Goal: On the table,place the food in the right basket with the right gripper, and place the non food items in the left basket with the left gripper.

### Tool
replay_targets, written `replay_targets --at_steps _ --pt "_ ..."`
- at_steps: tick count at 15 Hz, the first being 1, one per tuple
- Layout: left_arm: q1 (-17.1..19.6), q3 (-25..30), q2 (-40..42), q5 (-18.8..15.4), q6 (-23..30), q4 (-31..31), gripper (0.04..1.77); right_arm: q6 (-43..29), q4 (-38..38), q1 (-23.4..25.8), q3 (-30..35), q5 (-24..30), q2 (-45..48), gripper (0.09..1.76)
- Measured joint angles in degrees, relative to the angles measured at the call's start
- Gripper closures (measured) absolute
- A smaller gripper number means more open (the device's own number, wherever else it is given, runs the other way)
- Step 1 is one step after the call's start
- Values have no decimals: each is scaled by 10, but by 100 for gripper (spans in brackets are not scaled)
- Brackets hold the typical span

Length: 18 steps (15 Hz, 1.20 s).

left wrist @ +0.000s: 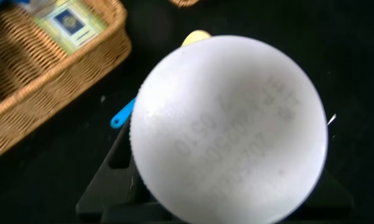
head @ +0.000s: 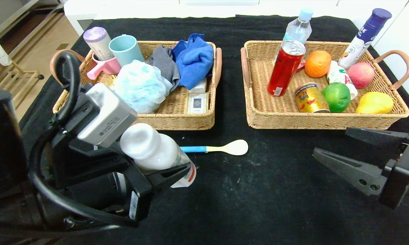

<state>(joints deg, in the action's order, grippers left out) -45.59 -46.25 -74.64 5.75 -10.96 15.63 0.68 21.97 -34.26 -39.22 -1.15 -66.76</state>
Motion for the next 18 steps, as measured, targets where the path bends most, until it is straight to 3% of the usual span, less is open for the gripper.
replay_targets --at_steps 4,9,18 --pt "-49 -73 -72 1 -1 1 80 0 -32 56 -31 4 22 14" --pt "-116 -142 -161 7 -4 1 81 -1 -80 80 -65 4 75 14" --pt "-143 -248 -307 -1 -10 45 81 0 -113 94 -92 4 141 14"
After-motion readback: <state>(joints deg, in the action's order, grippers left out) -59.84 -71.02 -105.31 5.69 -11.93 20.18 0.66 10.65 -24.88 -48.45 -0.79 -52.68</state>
